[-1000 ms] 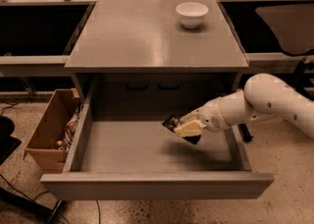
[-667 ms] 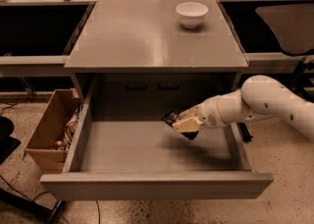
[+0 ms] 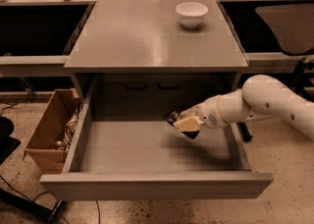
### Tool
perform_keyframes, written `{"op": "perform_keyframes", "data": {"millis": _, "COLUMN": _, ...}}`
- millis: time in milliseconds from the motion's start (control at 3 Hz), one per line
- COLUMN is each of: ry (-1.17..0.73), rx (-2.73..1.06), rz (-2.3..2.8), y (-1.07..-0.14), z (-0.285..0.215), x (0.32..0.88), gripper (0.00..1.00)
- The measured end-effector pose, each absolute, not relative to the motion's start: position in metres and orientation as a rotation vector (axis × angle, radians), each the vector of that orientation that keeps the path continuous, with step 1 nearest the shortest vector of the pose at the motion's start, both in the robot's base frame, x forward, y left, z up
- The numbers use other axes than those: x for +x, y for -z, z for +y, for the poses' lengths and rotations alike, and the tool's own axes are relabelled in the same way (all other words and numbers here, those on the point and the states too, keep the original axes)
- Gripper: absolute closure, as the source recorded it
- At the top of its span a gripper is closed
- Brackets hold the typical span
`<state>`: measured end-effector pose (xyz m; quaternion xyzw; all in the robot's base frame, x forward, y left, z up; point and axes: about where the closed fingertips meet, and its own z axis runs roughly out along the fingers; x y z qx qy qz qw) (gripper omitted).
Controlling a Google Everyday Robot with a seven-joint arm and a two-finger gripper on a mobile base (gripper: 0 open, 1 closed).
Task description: Place rxbar chocolate into top drawer
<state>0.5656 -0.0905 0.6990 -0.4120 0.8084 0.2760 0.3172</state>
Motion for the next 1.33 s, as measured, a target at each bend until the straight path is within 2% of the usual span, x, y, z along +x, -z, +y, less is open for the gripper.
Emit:
{"op": "perform_keyframes", "data": {"millis": 333, "ry": -0.727, "rx": -1.084, "rz": 2.128, "y": -0.699, "z": -0.090, "x": 0.566, "gripper": 0.12}}
{"op": "perform_keyframes", "data": {"millis": 667, "ry": -0.727, "rx": -1.084, "rz": 2.128, "y": -0.699, "z": -0.090, "x": 0.566, "gripper": 0.00}}
{"op": "perform_keyframes", "data": {"millis": 1000, "ry": -0.727, "rx": -1.084, "rz": 2.128, "y": -0.699, "z": -0.090, "x": 0.565, "gripper": 0.00}}
{"op": "perform_keyframes", "data": {"millis": 1333, "ry": -0.694, "rx": -1.101, "rz": 2.111, "y": -0.737, "z": -0.095, "x": 0.538, "gripper": 0.00}}
